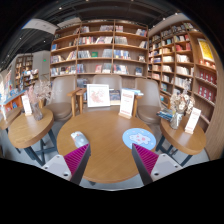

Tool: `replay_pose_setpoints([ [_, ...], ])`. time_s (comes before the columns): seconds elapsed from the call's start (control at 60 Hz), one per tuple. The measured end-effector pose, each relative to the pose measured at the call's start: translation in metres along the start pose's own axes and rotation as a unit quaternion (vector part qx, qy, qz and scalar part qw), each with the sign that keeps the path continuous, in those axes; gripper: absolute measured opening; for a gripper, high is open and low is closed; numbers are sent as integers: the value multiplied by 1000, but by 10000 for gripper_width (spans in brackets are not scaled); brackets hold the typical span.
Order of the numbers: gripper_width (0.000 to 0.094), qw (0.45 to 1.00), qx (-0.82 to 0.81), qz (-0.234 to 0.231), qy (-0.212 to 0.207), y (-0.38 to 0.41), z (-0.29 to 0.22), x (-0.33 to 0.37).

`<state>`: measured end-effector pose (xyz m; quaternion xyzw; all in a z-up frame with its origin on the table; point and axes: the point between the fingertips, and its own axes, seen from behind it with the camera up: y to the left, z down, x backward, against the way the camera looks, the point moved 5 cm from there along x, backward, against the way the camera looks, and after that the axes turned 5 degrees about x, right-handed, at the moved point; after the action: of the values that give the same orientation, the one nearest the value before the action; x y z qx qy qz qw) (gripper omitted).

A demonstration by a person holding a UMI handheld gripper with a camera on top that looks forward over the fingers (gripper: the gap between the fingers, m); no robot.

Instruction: Arrange mouse

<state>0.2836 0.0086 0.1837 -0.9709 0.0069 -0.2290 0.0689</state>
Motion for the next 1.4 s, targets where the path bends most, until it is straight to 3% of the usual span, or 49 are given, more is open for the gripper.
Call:
replay_pose_setpoints([
  [0.5,852,999,12,-49,16,93,46,-42],
  [0.9,852,998,13,-62,8,141,46,-102],
  [1.4,852,998,18,-35,54,155,51,-197],
])
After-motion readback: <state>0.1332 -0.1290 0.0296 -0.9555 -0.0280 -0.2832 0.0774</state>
